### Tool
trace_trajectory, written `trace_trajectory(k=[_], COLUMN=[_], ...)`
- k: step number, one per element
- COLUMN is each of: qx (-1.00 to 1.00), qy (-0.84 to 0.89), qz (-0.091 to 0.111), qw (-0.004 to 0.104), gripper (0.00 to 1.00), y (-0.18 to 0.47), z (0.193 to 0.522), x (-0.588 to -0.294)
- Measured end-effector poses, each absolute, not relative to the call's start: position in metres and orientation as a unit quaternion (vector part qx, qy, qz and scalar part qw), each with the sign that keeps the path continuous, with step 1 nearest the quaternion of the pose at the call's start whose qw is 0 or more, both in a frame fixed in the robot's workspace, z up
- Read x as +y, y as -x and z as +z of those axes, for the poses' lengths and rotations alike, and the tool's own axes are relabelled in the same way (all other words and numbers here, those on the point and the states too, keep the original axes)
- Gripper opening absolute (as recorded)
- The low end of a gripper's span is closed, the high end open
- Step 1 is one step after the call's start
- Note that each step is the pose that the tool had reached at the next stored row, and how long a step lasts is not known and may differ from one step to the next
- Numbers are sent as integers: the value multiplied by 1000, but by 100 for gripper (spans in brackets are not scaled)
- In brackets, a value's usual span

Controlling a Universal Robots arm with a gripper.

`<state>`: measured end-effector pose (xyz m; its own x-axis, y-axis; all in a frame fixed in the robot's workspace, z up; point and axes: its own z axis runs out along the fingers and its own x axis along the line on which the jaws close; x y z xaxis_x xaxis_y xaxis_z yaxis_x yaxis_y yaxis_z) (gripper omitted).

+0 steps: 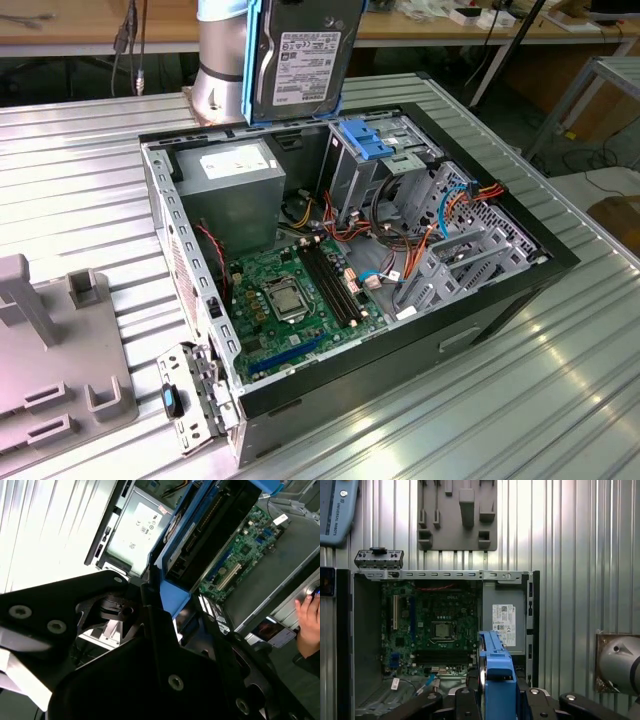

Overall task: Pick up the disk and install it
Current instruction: 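Pick up the disk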

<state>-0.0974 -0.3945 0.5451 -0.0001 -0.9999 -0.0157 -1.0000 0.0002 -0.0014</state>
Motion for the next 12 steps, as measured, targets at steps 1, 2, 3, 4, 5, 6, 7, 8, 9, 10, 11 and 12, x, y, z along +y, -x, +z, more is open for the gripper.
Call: trace_trajectory(k=[1, 2, 3, 4, 5, 6, 7, 8, 9, 10, 11, 12], qx=[707, 707, 707, 707, 707, 707, 707, 707, 707, 707, 707, 707], qy=[707, 707, 707, 707, 707, 707, 707, 707, 707, 707, 707, 707], qz=[5, 5, 5, 5, 5, 5, 5, 5, 5, 5, 5, 5], qw=[6, 6, 6, 6, 6, 6, 6, 6, 6, 6, 6, 6], gripper=[37, 37, 37, 37, 37, 37, 37, 37, 37, 37, 37, 37], y=[97, 97, 97, 97, 97, 97, 97, 97, 97, 97, 97, 97], z=[545, 545, 545, 545, 545, 545, 545, 545, 545, 545, 545, 545], x=[-399, -404, -406, -408, -411, -413, -416, -419, -421, -424, -427, -430])
